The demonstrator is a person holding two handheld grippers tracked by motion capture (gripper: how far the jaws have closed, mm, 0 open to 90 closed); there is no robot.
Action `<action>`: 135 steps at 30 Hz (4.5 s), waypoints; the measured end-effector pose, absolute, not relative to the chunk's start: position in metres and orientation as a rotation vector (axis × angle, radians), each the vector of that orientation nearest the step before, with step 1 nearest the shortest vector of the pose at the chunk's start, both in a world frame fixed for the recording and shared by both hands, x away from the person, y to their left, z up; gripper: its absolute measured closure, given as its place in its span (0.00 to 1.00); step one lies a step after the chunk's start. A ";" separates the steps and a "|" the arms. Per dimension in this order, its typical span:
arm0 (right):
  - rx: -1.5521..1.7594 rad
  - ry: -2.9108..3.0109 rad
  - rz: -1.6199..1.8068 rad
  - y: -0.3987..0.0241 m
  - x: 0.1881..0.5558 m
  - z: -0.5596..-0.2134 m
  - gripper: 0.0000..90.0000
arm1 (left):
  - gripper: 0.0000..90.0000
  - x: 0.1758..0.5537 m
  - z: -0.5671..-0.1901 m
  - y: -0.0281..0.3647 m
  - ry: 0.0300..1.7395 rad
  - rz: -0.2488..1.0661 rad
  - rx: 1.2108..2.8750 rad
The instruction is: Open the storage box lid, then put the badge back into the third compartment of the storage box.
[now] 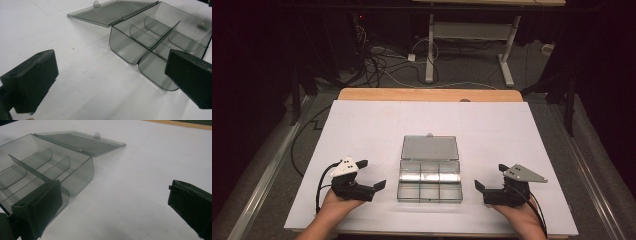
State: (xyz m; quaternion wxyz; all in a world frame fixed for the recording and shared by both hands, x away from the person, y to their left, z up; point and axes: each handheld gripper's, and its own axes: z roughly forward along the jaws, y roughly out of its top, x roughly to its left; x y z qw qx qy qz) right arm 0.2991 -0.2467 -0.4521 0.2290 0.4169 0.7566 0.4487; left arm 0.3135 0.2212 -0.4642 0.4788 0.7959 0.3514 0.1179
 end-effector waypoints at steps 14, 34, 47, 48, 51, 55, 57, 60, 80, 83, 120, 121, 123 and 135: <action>1.142 2.110 1.181 -0.253 0.283 -0.458 0.01 | 0.00 0.313 -0.464 0.221 0.808 0.278 1.937; 1.182 2.106 1.176 -0.265 0.249 -0.465 0.11 | 0.00 0.312 -0.469 0.218 0.807 0.276 1.958; 1.177 2.103 1.164 -0.268 0.250 -0.465 0.18 | 0.00 0.312 -0.469 0.217 0.806 0.283 1.931; 1.176 2.107 1.161 -0.268 0.250 -0.465 0.19 | 0.00 0.313 -0.470 0.217 0.807 0.282 1.931; 1.177 2.114 1.155 -0.267 0.251 -0.465 0.21 | 0.00 0.314 -0.471 0.217 0.807 0.275 1.935; 1.171 2.135 1.145 -0.263 0.251 -0.465 0.25 | 0.00 0.312 -0.471 0.219 0.808 0.278 1.937; 1.173 2.146 1.136 -0.262 0.252 -0.466 0.27 | 0.00 0.311 -0.470 0.221 0.811 0.280 1.931; 1.169 2.173 1.130 -0.261 0.252 -0.466 0.31 | 0.00 0.310 -0.468 0.223 0.816 0.291 1.916; 1.114 2.295 0.980 -0.252 0.254 -0.477 0.49 | 0.00 0.314 -0.470 0.218 0.815 0.270 1.921; 1.109 2.311 0.973 -0.251 0.256 -0.479 0.50 | 0.00 0.314 -0.470 0.218 0.814 0.270 1.928; 1.098 2.329 0.993 -0.255 0.266 -0.479 0.65 | 0.00 0.315 -0.472 0.215 0.814 0.263 1.938; 1.095 2.328 0.994 -0.255 0.266 -0.479 0.65 | 0.00 0.315 -0.472 0.215 0.813 0.263 1.938; 1.094 2.325 0.996 -0.255 0.266 -0.479 0.65 | 0.00 0.315 -0.471 0.215 0.811 0.263 1.939; 1.094 2.318 0.999 -0.255 0.265 -0.479 0.66 | 0.00 0.314 -0.471 0.216 0.811 0.268 1.938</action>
